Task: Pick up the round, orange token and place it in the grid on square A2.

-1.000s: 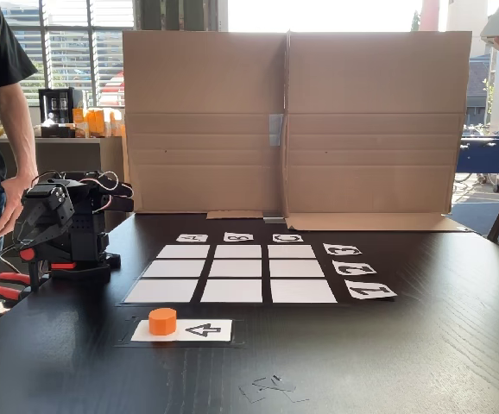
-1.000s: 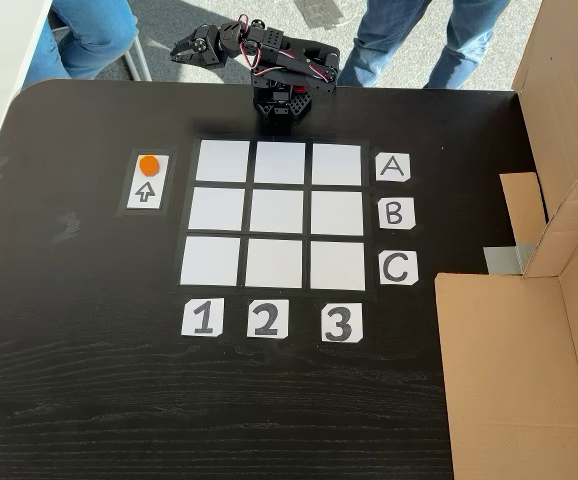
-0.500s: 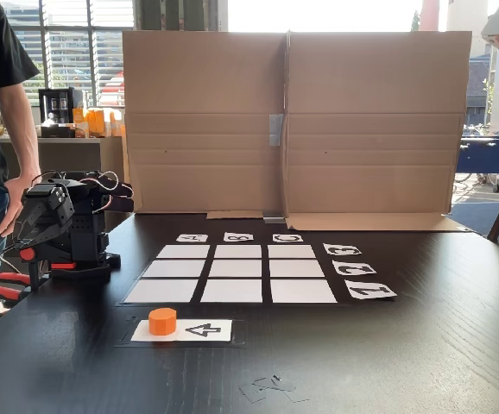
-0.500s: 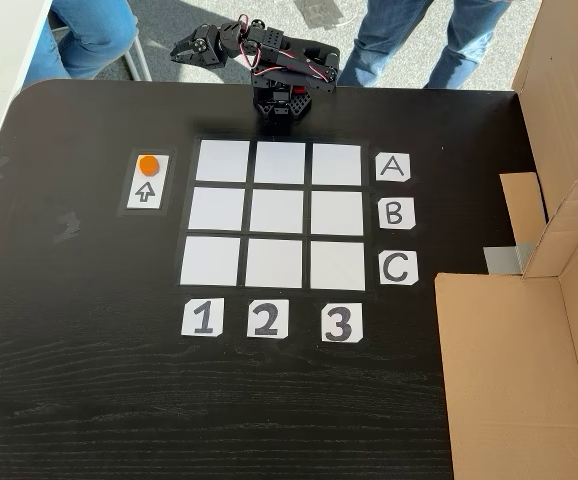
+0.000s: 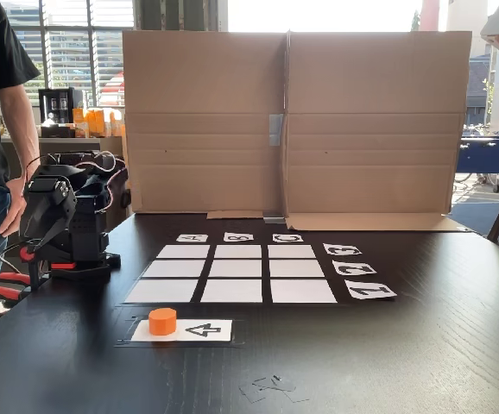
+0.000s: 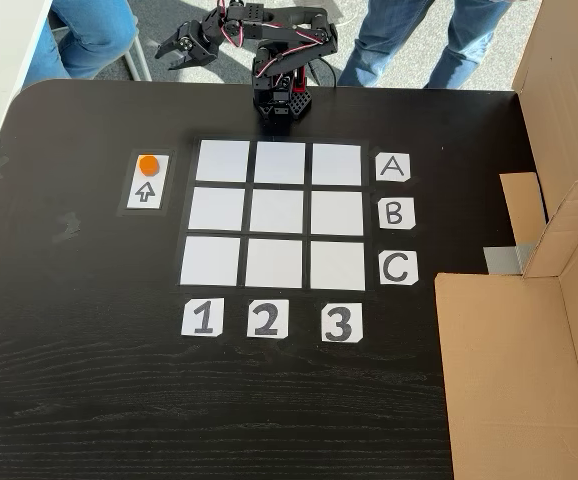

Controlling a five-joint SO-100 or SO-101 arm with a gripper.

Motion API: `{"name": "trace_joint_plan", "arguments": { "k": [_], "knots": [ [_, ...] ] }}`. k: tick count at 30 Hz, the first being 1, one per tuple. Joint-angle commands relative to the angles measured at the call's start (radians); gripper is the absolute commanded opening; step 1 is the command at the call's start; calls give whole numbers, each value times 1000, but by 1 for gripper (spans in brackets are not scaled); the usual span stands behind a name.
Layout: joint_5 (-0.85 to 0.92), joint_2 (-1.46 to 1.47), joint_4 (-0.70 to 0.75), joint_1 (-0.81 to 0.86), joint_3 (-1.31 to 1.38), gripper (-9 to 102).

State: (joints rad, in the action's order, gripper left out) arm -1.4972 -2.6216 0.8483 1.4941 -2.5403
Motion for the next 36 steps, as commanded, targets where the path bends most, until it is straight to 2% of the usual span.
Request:
{"name": "trace_joint_plan", "arguments": {
  "k": [1,3,14,23,36],
  "knots": [
    [-2,120,87,-28,183,22],
    [-2,176,152,-43,265,28],
    [-31,430,506,-175,689,33],
    [-67,629,591,-275,824,47],
    [-158,900,666,-367,1015,48]
  ]
}}
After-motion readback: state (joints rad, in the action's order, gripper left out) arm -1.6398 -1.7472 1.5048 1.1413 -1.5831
